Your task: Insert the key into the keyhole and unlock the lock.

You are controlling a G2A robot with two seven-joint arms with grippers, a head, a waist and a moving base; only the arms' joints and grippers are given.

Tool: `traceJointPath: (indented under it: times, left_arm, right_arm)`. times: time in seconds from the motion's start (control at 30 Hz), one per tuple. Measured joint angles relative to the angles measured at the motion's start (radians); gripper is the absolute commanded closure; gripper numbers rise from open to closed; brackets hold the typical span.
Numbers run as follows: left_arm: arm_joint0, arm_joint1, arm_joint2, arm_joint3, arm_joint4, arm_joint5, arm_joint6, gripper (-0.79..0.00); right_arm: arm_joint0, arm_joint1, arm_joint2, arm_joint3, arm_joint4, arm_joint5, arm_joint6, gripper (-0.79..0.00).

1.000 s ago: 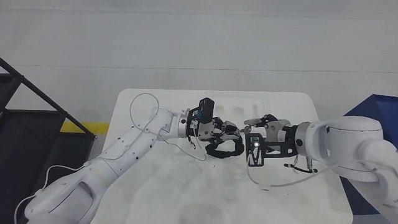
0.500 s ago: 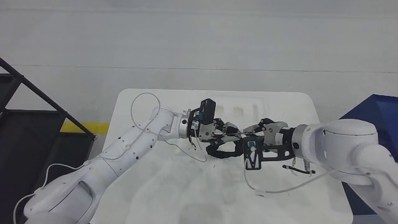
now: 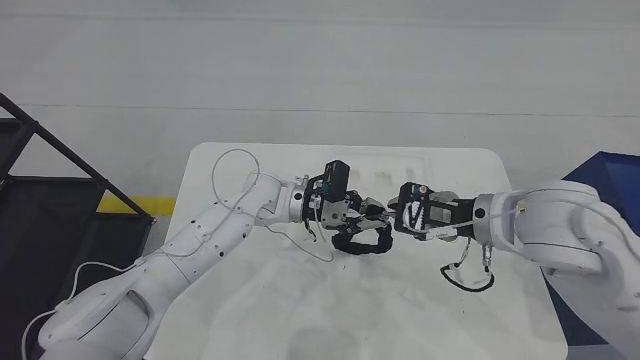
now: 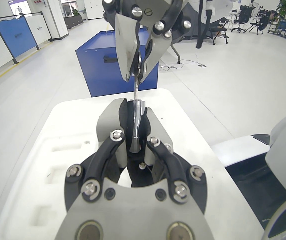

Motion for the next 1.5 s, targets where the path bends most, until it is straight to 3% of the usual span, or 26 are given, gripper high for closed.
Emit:
traceJointPath:
  times: [0.17, 0.43, 0.47, 0.5, 0.53, 0.8, 1.07, 1.5]
  left_arm:
    - [0.009, -0.004, -0.012, -0.017, 0.035, 0.000, 0.004, 0.000]
    - [0.026, -0.010, -0.036, -0.028, 0.079, 0.015, 0.010, 0.000]
    - [0.027, -0.010, -0.038, -0.029, 0.083, 0.016, 0.009, 0.000]
    - [0.029, -0.010, -0.041, -0.029, 0.085, 0.016, 0.009, 0.000]
    - [0.032, -0.011, -0.045, -0.030, 0.089, 0.017, 0.009, 0.000]
    - [0.057, -0.010, -0.090, -0.019, 0.074, 0.029, 0.049, 0.000]
    - [0.093, 0.003, -0.153, -0.023, 0.090, 0.024, 0.106, 0.000]
    - [0.109, 0.019, -0.117, 0.010, 0.142, 0.000, -0.084, 0.000]
  right_arm:
    - [-0.009, 0.000, 0.014, 0.018, 0.143, 0.126, 0.060, 0.000]
    - [-0.039, 0.003, 0.044, -0.002, 0.215, 0.280, 0.101, 0.000]
    - [-0.043, 0.003, 0.048, -0.001, 0.223, 0.287, 0.098, -0.148]
    - [-0.047, 0.003, 0.051, -0.001, 0.229, 0.291, 0.095, -0.640]
    - [-0.052, 0.003, 0.055, -0.002, 0.233, 0.294, 0.093, -0.785]
    - [-0.082, 0.008, 0.113, 0.002, 0.230, 0.222, 0.017, -0.785]
    - [-0.197, 0.024, 0.218, 0.010, 0.136, 0.117, -0.096, -0.785]
    - [-0.298, 0.034, 0.301, -0.018, 0.096, 0.070, -0.134, -0.785]
